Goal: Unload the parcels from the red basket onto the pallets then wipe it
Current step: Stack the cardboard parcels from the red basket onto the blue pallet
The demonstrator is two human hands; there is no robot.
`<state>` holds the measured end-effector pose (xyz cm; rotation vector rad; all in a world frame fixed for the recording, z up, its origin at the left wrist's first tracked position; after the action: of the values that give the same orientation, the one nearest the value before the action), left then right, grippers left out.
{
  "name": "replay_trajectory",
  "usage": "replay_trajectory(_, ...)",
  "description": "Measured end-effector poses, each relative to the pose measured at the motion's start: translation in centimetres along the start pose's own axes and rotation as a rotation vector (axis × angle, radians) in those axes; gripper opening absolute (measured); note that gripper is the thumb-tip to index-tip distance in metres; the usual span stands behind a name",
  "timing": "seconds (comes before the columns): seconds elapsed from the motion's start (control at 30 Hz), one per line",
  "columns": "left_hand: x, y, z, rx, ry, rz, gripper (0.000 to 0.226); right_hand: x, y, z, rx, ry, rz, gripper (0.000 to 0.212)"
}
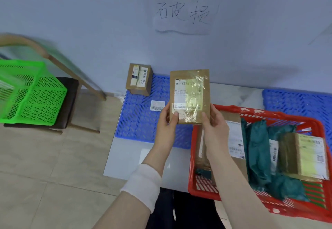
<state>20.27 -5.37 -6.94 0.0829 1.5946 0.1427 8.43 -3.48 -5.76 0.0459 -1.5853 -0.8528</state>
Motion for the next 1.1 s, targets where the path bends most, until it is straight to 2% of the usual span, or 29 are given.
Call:
replay_trajectory(0.13, 1.2, -2.9, 2.3, -0.048, 0.002, 0.022, 0.038, -1.1, -2.6, -3.7, 0.077, 0.061, -0.036, 0.043)
replay_trajectory(0.23, 3.3, -5.8, 4.0, -0.071, 0.006, 0.067, 0.035, -2.6, -5.3, -6.9, 0.075, 0.054, -0.074, 0.042)
replay_trajectory(0.6, 15.5, -16.5, 7.8, -0.141, -0.014, 0.215, 0.028, -10.8, -16.9, -16.3, -0.073, 0.047, -0.267, 0.038)
replay_trajectory(0.8, 21.0, -20.2, 8.5, -0.166, -0.045, 0.287, 0.025, -14.8, -21.5, -18.7, -0.086, 0.083, -0.314, 0.038)
replay_trajectory(0.87, 21.9, -21.1, 8.6, -0.207, -0.053, 0.317, 0.027, -15.2, -22.4, -19.2, -0.092, 0.068, -0.311, 0.037)
replay_trajectory(0.97, 23.0, -22.9, 8.5, -0.367, -0.081, 0.386, 0.036, -15.1, -23.8, -20.1, -0.092, 0.042, -0.291, 0.035)
replay_trajectory(1.1, 23.8, -25.0, 7.8, -0.494, -0.026, 0.57, 0.06, -14.4, -26.0, -21.5, -0.104, 0.056, -0.265, 0.035)
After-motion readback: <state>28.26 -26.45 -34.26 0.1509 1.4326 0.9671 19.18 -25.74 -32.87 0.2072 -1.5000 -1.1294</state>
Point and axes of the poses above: each hand's wrist, its own y-axis away from the middle knuckle, its own z-axis out of the back of the hand, x = y × z, the point moved 1 cm from there along -y, towards the middle knuckle, and after that the axes turned 12 degrees about -z, right-handed, at the moved point
